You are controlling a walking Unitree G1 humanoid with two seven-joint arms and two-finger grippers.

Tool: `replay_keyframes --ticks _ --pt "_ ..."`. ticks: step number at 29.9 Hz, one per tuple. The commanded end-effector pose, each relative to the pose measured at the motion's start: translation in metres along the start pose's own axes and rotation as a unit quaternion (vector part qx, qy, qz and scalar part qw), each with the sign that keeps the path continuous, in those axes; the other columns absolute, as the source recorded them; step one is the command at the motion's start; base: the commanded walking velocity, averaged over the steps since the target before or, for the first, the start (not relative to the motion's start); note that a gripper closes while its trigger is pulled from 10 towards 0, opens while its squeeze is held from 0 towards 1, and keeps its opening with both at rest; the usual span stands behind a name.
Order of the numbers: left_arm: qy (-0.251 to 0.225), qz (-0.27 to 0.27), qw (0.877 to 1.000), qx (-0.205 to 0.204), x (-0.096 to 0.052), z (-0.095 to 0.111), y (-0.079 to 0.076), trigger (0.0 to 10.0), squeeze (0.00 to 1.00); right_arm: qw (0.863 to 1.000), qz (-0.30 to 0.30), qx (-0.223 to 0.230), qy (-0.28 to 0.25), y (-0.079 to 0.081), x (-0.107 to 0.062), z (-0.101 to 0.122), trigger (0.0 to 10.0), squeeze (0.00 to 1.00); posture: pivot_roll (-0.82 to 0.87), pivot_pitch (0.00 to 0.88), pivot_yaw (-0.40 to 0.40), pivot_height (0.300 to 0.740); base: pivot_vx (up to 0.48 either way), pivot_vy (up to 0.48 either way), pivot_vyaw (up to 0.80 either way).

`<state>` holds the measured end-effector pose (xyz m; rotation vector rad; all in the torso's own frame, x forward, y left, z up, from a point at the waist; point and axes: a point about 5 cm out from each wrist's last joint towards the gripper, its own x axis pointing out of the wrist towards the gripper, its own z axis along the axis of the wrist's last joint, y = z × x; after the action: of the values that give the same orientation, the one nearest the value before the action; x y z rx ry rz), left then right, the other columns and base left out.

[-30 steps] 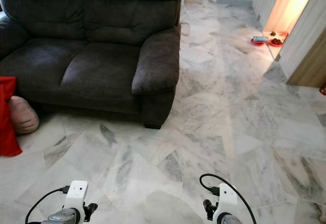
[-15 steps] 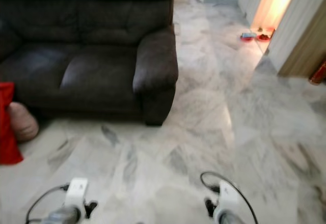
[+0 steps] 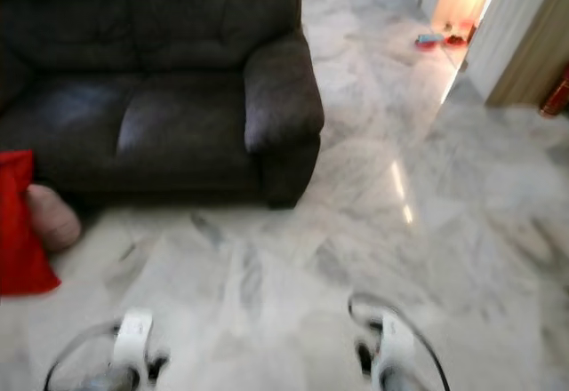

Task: Move the pillow to the sofa from floor

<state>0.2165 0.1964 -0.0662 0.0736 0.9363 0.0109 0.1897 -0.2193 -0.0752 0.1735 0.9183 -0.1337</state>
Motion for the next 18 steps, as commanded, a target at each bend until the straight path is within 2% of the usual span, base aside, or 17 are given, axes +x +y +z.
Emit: replay_keyframes --ticks 1,18 --pt "0.014 0.007 1.0 0.012 -0.0011 -0.0064 0.0059 10.0 0.0 1.0 0.004 0.002 -0.003 0.0041 0.0009 0.0014 10.0 0.0 -0.08 0.081 -0.003 0.74 0.0 0.401 0.0" --pt "0.013 0.007 1.0 0.015 -0.0011 -0.0058 0.0066 10.0 0.0 1.0 0.004 0.004 -0.001 0.0047 0.0011 0.0014 10.0 0.0 -0.08 0.09 -0.001 0.74 0.0 0.4 0.0"
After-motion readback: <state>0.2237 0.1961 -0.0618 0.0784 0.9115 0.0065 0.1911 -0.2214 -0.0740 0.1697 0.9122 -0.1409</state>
